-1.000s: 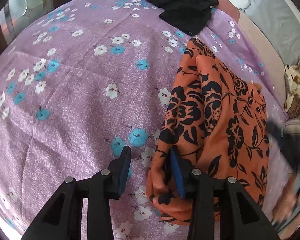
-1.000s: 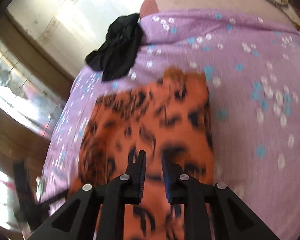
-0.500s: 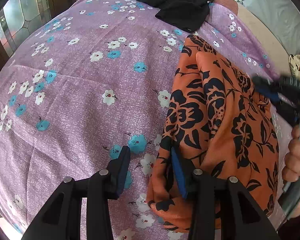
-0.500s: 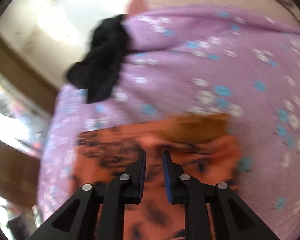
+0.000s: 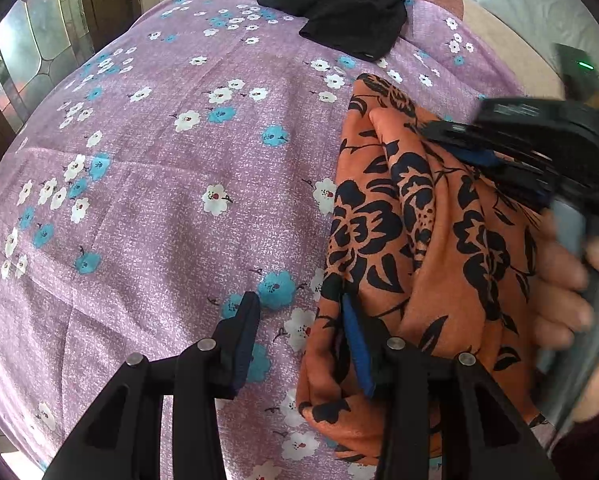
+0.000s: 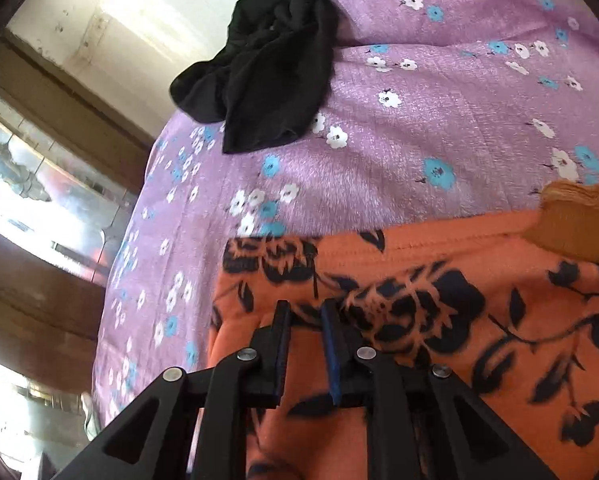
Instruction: Fold small clothes
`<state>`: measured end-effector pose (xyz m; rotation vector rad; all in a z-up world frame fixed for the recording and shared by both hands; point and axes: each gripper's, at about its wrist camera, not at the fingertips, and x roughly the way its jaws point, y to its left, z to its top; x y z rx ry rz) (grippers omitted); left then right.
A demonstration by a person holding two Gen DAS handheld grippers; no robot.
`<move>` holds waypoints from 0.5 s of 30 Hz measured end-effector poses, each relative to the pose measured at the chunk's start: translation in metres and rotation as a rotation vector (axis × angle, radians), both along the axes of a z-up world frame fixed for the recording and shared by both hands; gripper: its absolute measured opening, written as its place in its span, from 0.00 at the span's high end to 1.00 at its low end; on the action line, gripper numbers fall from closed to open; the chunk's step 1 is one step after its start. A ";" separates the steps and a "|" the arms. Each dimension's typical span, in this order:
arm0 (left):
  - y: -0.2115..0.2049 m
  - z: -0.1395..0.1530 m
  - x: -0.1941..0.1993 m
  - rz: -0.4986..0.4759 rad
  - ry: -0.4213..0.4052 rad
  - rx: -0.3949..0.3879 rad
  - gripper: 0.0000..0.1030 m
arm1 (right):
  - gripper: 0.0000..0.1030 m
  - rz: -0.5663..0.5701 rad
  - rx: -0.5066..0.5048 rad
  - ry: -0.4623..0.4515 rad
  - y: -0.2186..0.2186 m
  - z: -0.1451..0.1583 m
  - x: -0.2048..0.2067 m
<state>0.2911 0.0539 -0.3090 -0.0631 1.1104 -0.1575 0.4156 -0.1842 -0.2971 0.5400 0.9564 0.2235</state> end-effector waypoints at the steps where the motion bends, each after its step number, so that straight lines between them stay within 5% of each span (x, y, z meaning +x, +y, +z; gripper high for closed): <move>1: 0.000 0.000 -0.001 0.002 -0.002 0.003 0.58 | 0.81 0.006 0.005 -0.012 -0.004 0.004 -0.008; 8: 0.004 0.001 -0.002 0.005 -0.010 0.015 0.58 | 0.80 0.058 -0.034 -0.087 -0.034 0.035 -0.104; 15: 0.001 0.002 -0.005 0.006 -0.023 0.047 0.57 | 0.80 0.135 -0.207 -0.025 -0.038 0.006 -0.180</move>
